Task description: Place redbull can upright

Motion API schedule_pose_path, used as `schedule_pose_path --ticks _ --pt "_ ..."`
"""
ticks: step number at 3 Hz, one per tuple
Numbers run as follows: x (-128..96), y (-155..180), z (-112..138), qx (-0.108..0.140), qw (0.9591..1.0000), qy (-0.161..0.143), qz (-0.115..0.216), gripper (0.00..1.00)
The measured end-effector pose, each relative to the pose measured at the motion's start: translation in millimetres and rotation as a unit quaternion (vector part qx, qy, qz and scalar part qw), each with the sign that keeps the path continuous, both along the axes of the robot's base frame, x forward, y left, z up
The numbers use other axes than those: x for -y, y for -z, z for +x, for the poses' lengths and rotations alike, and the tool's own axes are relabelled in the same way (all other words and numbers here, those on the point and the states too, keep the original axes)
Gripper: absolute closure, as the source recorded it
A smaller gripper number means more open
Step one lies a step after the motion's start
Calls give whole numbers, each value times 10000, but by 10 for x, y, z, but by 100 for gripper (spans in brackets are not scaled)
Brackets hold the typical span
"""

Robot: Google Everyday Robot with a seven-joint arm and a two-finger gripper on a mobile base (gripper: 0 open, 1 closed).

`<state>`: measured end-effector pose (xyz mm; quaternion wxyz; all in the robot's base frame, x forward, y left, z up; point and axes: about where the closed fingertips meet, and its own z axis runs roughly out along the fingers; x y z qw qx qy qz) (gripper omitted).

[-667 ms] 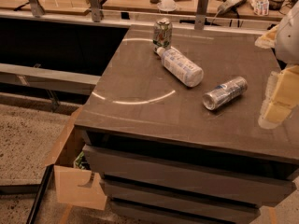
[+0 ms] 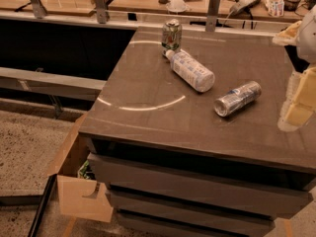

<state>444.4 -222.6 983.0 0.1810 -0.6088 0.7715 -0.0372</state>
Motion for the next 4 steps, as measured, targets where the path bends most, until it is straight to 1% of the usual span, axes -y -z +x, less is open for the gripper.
schedule_pose_path --ticks 1,2,3,4 --pt "297 -3 329 49 9996 -286 -60 0" --pt "414 106 661 -57 9961 -839 -268 0" --pt "422 450 998 -356 9796 -1956 -286 0" --pt "415 684 1262 -366 9665 -2541 -76 0"
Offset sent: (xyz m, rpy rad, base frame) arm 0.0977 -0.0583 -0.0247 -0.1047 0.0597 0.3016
